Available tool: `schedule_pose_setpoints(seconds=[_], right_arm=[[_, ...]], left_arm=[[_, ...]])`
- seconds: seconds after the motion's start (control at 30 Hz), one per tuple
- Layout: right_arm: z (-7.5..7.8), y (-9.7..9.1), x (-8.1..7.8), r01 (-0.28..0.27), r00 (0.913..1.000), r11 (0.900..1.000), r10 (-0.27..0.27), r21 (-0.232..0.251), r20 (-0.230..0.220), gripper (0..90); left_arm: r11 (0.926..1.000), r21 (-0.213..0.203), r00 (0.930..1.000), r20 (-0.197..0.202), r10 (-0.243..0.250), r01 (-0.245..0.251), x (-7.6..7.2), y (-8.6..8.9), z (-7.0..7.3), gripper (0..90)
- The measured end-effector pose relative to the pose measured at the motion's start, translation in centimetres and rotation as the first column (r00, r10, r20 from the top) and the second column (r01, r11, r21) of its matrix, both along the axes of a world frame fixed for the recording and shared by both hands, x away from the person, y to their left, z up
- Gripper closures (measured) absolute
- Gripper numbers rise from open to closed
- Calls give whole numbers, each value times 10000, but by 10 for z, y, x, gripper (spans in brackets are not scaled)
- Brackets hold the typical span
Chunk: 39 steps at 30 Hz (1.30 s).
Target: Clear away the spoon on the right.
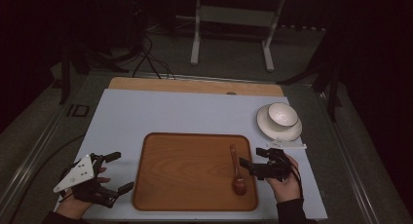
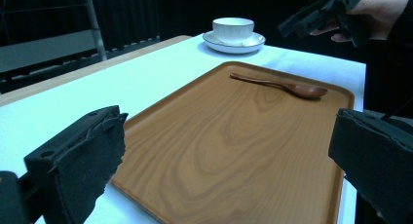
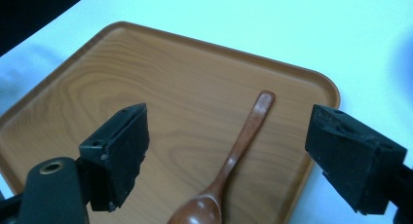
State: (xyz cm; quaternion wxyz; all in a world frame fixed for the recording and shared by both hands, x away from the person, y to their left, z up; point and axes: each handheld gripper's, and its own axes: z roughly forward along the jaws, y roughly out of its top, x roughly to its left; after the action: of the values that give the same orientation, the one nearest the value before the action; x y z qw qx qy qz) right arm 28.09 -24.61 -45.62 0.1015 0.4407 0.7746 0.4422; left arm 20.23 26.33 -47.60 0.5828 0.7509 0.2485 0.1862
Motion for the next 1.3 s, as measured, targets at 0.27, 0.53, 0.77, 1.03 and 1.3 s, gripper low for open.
schedule_pose_setpoints(seconds=[0.27, 0.53, 0.77, 1.03, 1.3], right_arm=[[-6, -18, -5, -177, 9995, 9996, 172, 201, 281, 166], [-13, -28, -13, -529, 9976, 9986, 525, 78, 443, 161], [-18, -40, -19, -522, 9972, 9986, 520, 40, 531, 160], [-28, -47, -19, -552, 9965, 9979, 572, -329, 617, 163], [-29, -47, -19, -590, 9956, 9976, 615, -365, 704, 163]], left_arm=[[10000, 20, 10000, 2, -23, 23, 0, 0, 0, 0], [10000, 34, 10000, 1, -32, 32, 0, 0, 0, 0], [10000, 50, 10000, -3, -29, 29, 0, 0, 0, 0], [9998, 140, 9999, 10, -125, 124, 0, -1, 0, 0], [9997, 185, 9998, 36, -179, 178, 0, -2, 0, 0]])
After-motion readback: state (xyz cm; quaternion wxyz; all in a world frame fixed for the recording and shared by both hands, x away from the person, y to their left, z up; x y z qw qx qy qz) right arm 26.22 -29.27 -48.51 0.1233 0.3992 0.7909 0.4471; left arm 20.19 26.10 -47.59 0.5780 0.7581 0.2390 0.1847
